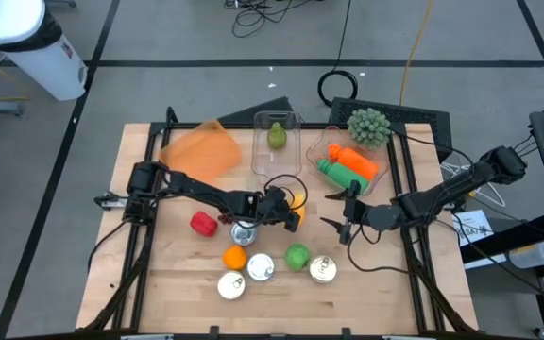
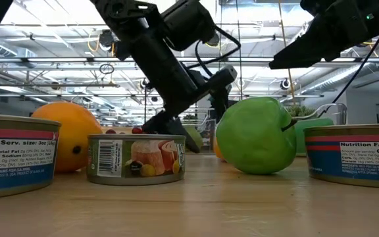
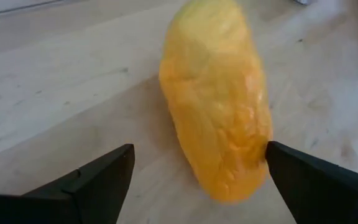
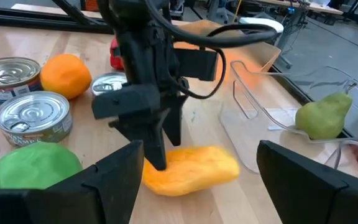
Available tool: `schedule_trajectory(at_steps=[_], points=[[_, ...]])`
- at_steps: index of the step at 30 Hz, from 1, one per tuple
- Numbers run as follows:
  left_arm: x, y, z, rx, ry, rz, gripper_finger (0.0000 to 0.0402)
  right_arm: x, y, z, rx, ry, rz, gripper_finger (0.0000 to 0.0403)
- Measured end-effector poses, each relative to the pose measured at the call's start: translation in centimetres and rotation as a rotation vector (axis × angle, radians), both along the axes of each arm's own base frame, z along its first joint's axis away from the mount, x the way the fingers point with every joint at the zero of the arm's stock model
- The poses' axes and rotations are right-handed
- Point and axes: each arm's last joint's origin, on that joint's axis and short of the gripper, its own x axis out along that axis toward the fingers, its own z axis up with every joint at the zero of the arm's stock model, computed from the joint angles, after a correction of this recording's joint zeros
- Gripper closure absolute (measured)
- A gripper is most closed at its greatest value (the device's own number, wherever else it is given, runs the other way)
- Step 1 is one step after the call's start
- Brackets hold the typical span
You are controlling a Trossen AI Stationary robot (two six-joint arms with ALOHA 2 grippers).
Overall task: Pick & Place Food Item
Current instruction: Put the mango into the left transparent bin
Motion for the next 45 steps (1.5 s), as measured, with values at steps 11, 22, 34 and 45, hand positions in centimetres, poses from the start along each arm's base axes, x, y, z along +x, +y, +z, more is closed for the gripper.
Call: schedule_trajectory(at_steps=[11,22,34,45], points=[[0.9,-0.2,0.7,0.041,-0.122,-0.013,0.0045,0.0,0.0,0.0,-0.002,0.003,-0.001,0.0111],[1.6,0.0,-1.0,0.132,-0.13,0.001,0.0046,0.0,-0.1,0.0,-0.001,0.0,-0.003,0.011],[0.9,0.8,5.0,0.244,-0.226,-0.202,0.0046,0.1,-1.0,-0.6,-0.022,0.076,-0.017,0.011],[-5.4,-0.6,16.5,0.67,-0.236,-0.182,0.0046,3.0,-4.5,-0.2,-0.006,0.303,0.235,0.011]])
